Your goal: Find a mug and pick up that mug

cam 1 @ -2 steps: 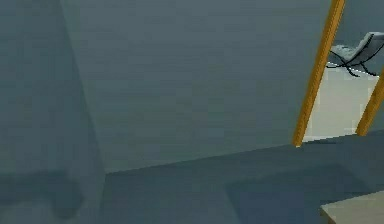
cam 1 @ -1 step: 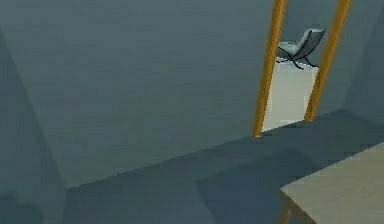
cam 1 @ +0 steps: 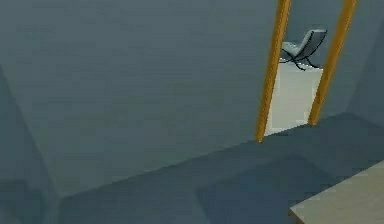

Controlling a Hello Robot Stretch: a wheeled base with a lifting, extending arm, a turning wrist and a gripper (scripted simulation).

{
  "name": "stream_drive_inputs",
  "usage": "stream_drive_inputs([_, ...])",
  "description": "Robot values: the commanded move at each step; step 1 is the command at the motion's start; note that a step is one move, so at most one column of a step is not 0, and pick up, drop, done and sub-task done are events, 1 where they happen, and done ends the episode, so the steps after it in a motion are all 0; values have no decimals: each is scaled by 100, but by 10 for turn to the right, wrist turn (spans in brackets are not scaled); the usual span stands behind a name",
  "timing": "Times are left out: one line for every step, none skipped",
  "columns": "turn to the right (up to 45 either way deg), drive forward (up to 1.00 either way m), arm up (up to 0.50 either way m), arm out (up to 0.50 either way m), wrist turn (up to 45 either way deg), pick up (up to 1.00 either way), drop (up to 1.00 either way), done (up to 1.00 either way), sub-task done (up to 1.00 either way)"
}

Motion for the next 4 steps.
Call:
stream_drive_inputs([0, 90, 0, 0, 0, 0, 0, 0, 0])
stream_drive_inputs([450, 0, 0, 0, 0, 0, 0, 0, 0])
stream_drive_inputs([90, 0, 0, 0, 0, 0, 0, 0, 0])
stream_drive_inputs([0, 100, 0, 0, 0, 0, 0, 0, 0])
